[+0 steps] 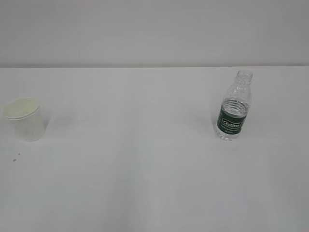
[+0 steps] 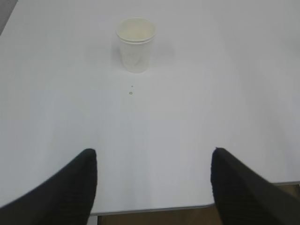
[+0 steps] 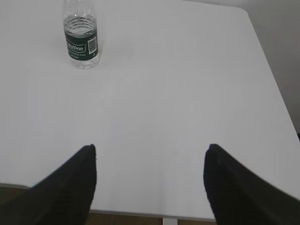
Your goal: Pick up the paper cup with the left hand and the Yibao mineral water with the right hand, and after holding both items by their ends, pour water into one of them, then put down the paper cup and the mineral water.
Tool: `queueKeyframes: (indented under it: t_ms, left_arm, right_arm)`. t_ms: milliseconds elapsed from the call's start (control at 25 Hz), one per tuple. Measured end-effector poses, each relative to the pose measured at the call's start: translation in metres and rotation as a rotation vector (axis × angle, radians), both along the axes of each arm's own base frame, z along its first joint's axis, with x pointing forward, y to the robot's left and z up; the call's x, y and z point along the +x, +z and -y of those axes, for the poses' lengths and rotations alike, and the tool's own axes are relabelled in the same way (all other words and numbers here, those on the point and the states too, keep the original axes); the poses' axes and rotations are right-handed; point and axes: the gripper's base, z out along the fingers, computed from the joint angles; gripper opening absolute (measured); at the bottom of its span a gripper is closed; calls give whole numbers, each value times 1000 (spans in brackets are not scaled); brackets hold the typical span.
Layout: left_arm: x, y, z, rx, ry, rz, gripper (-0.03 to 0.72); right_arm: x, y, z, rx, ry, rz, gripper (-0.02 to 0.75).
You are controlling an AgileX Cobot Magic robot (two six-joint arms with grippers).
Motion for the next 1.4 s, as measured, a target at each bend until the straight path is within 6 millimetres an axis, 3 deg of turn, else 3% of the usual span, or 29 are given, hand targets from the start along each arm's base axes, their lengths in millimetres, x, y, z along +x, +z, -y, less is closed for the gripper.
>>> queueKeyframes:
  t_ms: [920, 1120, 1400]
  left_arm:
    - [0, 5, 1, -14, -8, 22, 457]
    - [11, 8, 2, -7, -9, -32, 456]
    - [27, 15, 4, 15, -22, -14, 456]
  right_arm:
    - [-1, 3, -2, 22, 16, 12, 539]
    - [-4, 18, -3, 26, 20, 51, 540]
    - [13, 27, -5, 47, 32, -19, 540]
